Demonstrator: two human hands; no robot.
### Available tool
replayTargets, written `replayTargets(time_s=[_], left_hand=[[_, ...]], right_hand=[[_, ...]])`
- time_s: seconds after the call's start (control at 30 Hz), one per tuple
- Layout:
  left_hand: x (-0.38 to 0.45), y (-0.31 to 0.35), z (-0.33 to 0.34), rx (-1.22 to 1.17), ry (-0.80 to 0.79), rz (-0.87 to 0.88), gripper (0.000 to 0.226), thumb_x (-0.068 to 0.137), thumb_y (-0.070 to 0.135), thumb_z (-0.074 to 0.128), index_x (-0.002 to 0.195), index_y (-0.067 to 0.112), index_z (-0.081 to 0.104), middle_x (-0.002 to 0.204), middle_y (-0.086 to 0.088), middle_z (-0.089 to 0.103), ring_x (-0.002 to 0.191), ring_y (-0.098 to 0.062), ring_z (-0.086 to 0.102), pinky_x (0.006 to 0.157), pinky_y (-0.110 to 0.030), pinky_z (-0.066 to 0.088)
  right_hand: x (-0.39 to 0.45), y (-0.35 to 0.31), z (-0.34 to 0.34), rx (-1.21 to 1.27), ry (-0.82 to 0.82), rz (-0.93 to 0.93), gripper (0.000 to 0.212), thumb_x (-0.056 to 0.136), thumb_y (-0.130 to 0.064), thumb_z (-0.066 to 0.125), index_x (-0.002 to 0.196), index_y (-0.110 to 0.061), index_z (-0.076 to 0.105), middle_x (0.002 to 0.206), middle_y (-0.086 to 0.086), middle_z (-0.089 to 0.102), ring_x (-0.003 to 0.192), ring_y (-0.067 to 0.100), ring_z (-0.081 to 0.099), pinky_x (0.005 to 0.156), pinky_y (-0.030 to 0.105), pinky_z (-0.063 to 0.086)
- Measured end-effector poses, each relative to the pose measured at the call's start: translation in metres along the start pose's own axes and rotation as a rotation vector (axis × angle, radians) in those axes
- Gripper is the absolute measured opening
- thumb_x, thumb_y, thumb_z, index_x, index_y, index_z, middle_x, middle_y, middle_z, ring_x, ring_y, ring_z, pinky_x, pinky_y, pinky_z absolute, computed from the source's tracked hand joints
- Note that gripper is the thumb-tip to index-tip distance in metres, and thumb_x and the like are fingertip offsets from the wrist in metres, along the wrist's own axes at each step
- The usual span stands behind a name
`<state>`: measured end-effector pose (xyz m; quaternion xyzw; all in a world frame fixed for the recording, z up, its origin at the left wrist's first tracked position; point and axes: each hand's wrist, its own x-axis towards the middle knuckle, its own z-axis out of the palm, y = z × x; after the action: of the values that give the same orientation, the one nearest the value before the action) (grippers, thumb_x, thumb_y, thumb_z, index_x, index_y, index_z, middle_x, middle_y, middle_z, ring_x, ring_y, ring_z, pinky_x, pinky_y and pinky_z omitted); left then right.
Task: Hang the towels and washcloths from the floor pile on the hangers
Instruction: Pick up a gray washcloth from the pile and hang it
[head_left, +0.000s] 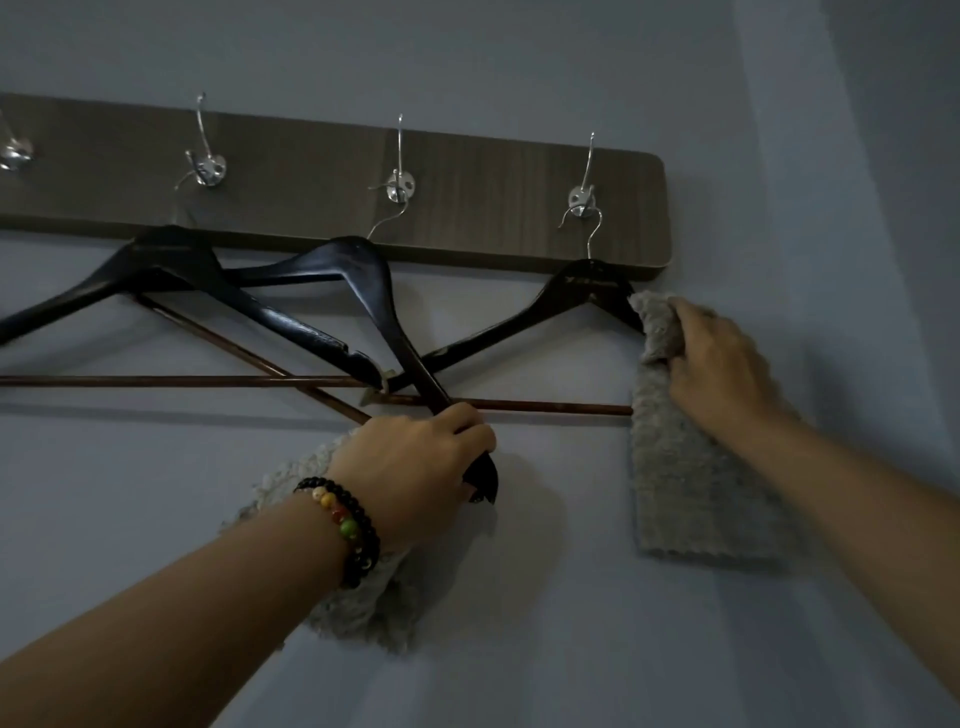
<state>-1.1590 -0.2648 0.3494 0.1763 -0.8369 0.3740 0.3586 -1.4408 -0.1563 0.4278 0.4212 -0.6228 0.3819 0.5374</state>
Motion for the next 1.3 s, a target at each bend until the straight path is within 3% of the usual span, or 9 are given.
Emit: replayTargets(time_s=[0.1, 0.3, 0.5, 0.77, 0.9, 1.0, 1.1, 1.2, 1.3], left_hand=[[-0.009, -0.007, 0.005, -0.004, 0.029, 0.000, 0.036, 0.094, 0.034, 0.049, 0.130, 0.029, 0.044, 0.139, 0.010, 0.039, 0.095, -0.019, 0.061, 0.073, -0.030, 0.053], [-0.028, -0.022, 0.012, -0.010, 0.069, 0.019, 0.035, 0.076, 0.029, 0.071, 0.108, 0.025, 0.056, 0.116, 0.006, 0.059, 0.059, -0.017, 0.062, 0.048, -0.028, 0.052], [-0.042, -0.032, 0.015, 0.005, 0.123, 0.009, 0.039, 0.071, 0.029, 0.077, 0.107, 0.025, 0.060, 0.119, 0.006, 0.063, 0.060, -0.016, 0.066, 0.049, -0.030, 0.056], [-0.043, -0.033, 0.013, -0.019, 0.096, -0.017, 0.036, 0.075, 0.029, 0.071, 0.109, 0.024, 0.060, 0.123, 0.007, 0.061, 0.062, -0.018, 0.066, 0.049, -0.030, 0.055], [-0.038, -0.024, 0.005, -0.085, 0.012, -0.090, 0.044, 0.086, 0.031, 0.063, 0.128, 0.030, 0.049, 0.139, 0.013, 0.045, 0.090, -0.015, 0.065, 0.070, -0.025, 0.051], [-0.029, -0.014, 0.001, -0.218, -0.087, -0.179, 0.063, 0.088, 0.039, 0.062, 0.141, 0.035, 0.028, 0.143, 0.014, 0.040, 0.100, -0.011, 0.061, 0.081, -0.024, 0.051], [-0.016, -0.008, -0.002, -0.578, -0.114, -0.321, 0.081, 0.080, 0.046, 0.070, 0.145, 0.035, 0.021, 0.141, 0.014, 0.045, 0.104, -0.007, 0.058, 0.091, -0.027, 0.051], [-0.004, -0.005, -0.007, -1.095, -0.027, -0.510, 0.075, 0.082, 0.042, 0.069, 0.145, 0.026, 0.030, 0.129, 0.013, 0.059, 0.103, -0.009, 0.061, 0.088, -0.025, 0.051], [0.006, -0.006, -0.008, -1.495, 0.094, -0.639, 0.060, 0.081, 0.037, 0.073, 0.132, 0.018, 0.047, 0.101, 0.009, 0.073, 0.086, -0.003, 0.069, 0.073, -0.017, 0.054]], right_hand=[[0.004, -0.001, -0.015, -0.042, -0.002, 0.009, 0.053, 0.088, -0.003, 0.051, 0.140, -0.009, 0.041, 0.130, 0.027, 0.049, 0.113, 0.045, 0.050, 0.094, 0.049, 0.042], [0.021, 0.004, -0.030, 0.016, -0.004, -0.018, 0.029, 0.084, -0.002, 0.055, 0.113, -0.002, 0.051, 0.111, 0.027, 0.058, 0.097, 0.043, 0.056, 0.080, 0.047, 0.049], [0.028, 0.005, -0.030, 0.033, -0.058, 0.024, 0.032, 0.083, -0.008, 0.058, 0.115, -0.008, 0.051, 0.110, 0.024, 0.059, 0.094, 0.042, 0.057, 0.078, 0.046, 0.050], [0.030, 0.005, -0.037, 0.073, 0.074, 0.091, 0.029, 0.084, -0.004, 0.061, 0.110, 0.006, 0.051, 0.114, 0.031, 0.056, 0.103, 0.045, 0.054, 0.084, 0.046, 0.046], [0.025, 0.001, -0.043, 0.082, 0.043, 0.092, 0.027, 0.085, -0.001, 0.055, 0.111, 0.006, 0.051, 0.116, 0.031, 0.055, 0.104, 0.045, 0.053, 0.084, 0.044, 0.044], [0.018, -0.007, -0.039, 0.085, -0.012, 0.068, 0.028, 0.084, -0.009, 0.057, 0.111, -0.003, 0.052, 0.116, 0.027, 0.057, 0.101, 0.044, 0.055, 0.085, 0.049, 0.049], [0.014, -0.019, -0.035, 0.091, -0.060, 0.050, 0.022, 0.084, -0.011, 0.056, 0.104, -0.004, 0.053, 0.111, 0.025, 0.058, 0.097, 0.042, 0.057, 0.081, 0.048, 0.050], [0.014, -0.029, -0.034, 0.126, -0.082, 0.025, 0.020, 0.084, -0.007, 0.052, 0.104, -0.005, 0.053, 0.110, 0.024, 0.058, 0.097, 0.041, 0.057, 0.079, 0.045, 0.048], [0.013, -0.035, -0.033, 0.132, -0.118, 0.015, 0.022, 0.086, -0.004, 0.051, 0.108, -0.005, 0.052, 0.112, 0.023, 0.058, 0.100, 0.040, 0.056, 0.080, 0.043, 0.046]])
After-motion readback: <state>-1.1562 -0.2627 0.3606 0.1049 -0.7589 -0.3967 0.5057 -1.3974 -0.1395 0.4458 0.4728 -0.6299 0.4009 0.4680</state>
